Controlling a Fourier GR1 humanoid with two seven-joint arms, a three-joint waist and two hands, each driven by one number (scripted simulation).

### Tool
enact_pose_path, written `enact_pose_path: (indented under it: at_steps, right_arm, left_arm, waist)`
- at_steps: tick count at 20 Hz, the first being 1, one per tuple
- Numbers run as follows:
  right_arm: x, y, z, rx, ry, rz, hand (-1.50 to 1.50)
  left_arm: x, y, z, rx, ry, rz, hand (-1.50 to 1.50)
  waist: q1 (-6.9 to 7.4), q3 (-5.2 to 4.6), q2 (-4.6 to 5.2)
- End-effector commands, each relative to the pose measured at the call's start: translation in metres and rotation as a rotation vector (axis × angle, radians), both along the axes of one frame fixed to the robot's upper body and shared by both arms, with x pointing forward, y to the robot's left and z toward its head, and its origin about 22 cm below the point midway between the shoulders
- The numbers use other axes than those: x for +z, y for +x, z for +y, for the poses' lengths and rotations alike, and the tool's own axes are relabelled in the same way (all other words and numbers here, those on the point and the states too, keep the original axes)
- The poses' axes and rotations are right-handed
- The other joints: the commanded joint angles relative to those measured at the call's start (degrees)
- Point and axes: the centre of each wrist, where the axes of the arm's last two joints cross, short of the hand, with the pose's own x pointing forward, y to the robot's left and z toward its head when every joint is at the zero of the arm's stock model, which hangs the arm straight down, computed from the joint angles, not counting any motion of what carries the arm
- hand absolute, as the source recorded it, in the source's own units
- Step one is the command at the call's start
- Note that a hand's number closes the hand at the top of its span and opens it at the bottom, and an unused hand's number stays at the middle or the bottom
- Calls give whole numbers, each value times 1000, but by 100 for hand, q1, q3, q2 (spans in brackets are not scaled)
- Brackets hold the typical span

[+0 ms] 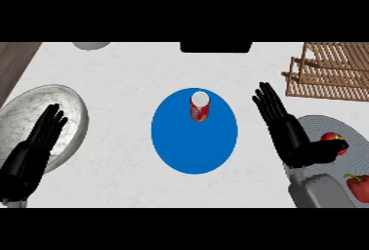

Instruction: Pick the bell pepper from the placemat and place it in the tiered shelf

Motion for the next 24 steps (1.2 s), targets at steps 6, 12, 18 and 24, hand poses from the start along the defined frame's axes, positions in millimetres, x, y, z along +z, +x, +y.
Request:
enact_pose_path:
  at_steps: [6,12,18,24]
  right_arm:
    - [76,-16,-180,-3,-364,-157,-150]
    - [44,-33,-239,-571,-515,-179,150]
    - [-5,-84,-302,-677,-247,-360,-150]
    - [7,-125,-341,-319,-419,-241,-150]
  left_arm:
    - [-3,19,-35,28,93,-19,0]
    - [-10,15,-48,-27,47,20,0]
    - [-13,39,-67,-56,73,24,0]
    - [-15,49,-92,-81,82,37,0]
  waist:
    - [-587,52,7]
    - [-490,74,126]
    - [-189,66,58]
    - [-100,46,30]
